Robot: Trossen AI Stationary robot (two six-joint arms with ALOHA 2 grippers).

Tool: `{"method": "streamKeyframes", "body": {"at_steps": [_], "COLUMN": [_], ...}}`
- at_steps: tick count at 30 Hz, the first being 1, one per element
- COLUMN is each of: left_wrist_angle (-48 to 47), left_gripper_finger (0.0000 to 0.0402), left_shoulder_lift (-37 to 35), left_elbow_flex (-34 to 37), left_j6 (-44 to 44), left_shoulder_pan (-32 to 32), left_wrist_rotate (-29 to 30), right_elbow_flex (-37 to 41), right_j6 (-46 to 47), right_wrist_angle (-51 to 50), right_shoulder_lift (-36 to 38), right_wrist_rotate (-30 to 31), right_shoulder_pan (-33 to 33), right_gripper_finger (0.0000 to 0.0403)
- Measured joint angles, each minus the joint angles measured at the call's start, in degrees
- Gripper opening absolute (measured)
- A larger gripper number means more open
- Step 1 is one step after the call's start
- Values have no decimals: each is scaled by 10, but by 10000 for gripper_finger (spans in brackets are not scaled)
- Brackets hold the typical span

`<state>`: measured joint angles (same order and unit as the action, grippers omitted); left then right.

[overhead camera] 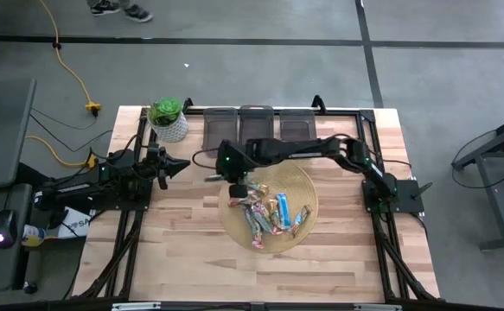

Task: Pick and place Granola Bars by type
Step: Put the blue granola bar into the right black bin

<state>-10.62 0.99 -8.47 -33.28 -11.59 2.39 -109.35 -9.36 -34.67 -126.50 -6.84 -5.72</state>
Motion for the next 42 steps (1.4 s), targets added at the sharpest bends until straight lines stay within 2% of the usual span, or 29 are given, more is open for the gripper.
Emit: {"method": "streamKeyframes", "body": {"at_steps": [13,17,25,29,35,42], "left_wrist_angle": [-3,-3,-3,-2,-2,-3], "left_gripper_finger": [10,10,10,10,10,10], "left_shoulder_lift": [0,0,0,0,0,0], "left_elbow_flex": [0,0,0,0,0,0], "left_j6": [0,0,0,0,0,0], "left_shoulder_pan": [0,0,0,0,0,0], "left_wrist_rotate": [1,0,0,0,0,0], "right_elbow_flex": [-1,-1,-1,-2,-1,-2], "right_j6": [73,89,121,139,149,146], "right_wrist_angle": [33,33,12,-21,-96,-244], "right_shoulder_lift": [102,123,164,192,243,316], "right_wrist_rotate": [-12,10,94,156,226,300], "right_shoulder_pan": [-1,-1,-23,-39,-64,-99], "right_gripper_finger": [59,59,59,59,59,59]}}
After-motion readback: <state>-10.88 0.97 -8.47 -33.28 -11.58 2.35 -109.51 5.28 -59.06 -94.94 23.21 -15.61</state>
